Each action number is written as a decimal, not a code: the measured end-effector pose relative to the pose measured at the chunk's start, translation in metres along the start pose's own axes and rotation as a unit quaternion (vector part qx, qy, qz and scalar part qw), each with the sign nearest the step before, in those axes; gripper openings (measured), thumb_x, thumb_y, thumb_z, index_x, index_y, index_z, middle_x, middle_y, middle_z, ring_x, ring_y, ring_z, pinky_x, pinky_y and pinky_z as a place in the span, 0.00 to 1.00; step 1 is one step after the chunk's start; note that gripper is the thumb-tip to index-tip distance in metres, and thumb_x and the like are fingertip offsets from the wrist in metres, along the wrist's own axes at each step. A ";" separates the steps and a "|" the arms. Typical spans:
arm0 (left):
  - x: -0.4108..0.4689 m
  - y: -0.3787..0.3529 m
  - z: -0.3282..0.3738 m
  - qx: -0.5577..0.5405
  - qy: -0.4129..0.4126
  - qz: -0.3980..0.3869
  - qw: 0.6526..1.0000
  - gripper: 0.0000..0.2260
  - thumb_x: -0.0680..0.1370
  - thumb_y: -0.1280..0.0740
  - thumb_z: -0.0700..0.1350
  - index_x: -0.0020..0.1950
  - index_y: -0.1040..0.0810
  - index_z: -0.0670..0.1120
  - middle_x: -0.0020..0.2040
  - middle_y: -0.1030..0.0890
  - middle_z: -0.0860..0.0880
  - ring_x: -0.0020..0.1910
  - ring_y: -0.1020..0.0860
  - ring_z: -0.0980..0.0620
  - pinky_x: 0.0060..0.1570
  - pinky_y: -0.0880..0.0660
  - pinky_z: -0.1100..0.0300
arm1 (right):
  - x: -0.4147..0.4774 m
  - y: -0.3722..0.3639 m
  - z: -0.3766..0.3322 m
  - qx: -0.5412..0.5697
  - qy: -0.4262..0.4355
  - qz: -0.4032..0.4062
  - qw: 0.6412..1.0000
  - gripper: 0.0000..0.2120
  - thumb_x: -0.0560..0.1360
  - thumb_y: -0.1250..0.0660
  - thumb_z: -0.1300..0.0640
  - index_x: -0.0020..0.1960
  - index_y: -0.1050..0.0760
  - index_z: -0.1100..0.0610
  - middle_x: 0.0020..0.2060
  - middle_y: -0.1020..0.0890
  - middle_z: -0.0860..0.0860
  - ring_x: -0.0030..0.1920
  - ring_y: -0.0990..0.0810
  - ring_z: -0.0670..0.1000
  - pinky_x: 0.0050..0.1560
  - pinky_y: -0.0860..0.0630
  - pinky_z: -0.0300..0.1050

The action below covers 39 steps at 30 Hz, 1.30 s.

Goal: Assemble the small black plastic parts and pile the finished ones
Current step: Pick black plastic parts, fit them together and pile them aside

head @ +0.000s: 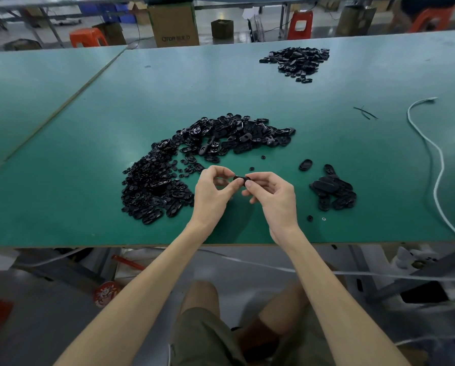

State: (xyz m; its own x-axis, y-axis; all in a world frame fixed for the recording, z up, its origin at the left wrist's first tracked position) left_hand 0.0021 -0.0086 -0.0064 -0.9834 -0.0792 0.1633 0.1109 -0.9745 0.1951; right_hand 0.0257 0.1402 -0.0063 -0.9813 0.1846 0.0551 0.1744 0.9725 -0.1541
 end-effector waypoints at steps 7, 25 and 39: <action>-0.001 0.000 0.003 -0.051 0.000 -0.065 0.997 0.03 0.79 0.26 0.41 0.51 0.18 0.46 0.45 0.15 0.44 0.40 0.20 0.55 0.41 0.22 0.61 | 0.000 0.001 -0.001 0.016 0.000 0.005 1.000 0.06 0.77 0.28 0.68 0.50 0.16 0.58 0.40 0.12 0.53 0.41 0.13 0.51 0.39 0.21 0.39; -0.002 0.002 0.003 -0.094 -0.016 -0.083 0.992 0.07 0.78 0.26 0.38 0.52 0.16 0.49 0.50 0.13 0.48 0.48 0.17 0.54 0.45 0.24 0.65 | -0.001 0.000 0.000 0.011 0.010 0.000 1.000 0.06 0.77 0.28 0.68 0.50 0.16 0.59 0.39 0.12 0.52 0.40 0.14 0.49 0.39 0.21 0.39; -0.002 0.007 0.001 -0.146 -0.005 -0.082 0.986 0.06 0.78 0.26 0.38 0.54 0.15 0.44 0.48 0.13 0.46 0.42 0.16 0.51 0.44 0.21 0.61 | -0.001 -0.002 0.003 -0.007 0.015 0.006 1.000 0.03 0.77 0.26 0.65 0.50 0.17 0.59 0.40 0.12 0.54 0.36 0.15 0.51 0.35 0.22 0.40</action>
State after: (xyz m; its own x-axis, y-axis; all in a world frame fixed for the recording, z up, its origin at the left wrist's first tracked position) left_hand 0.0048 -0.0152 -0.0039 -0.9829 0.0848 0.1632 -0.0969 -0.9930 -0.0676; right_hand 0.0261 0.1382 -0.0088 -0.9763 0.2000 0.0825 0.1871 0.9720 -0.1421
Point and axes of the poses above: each hand's wrist, its own x-axis towards the middle knuckle, its own y-axis out of the back of the hand, z = x × y, the point moved 2 cm from there along x, towards the middle knuckle
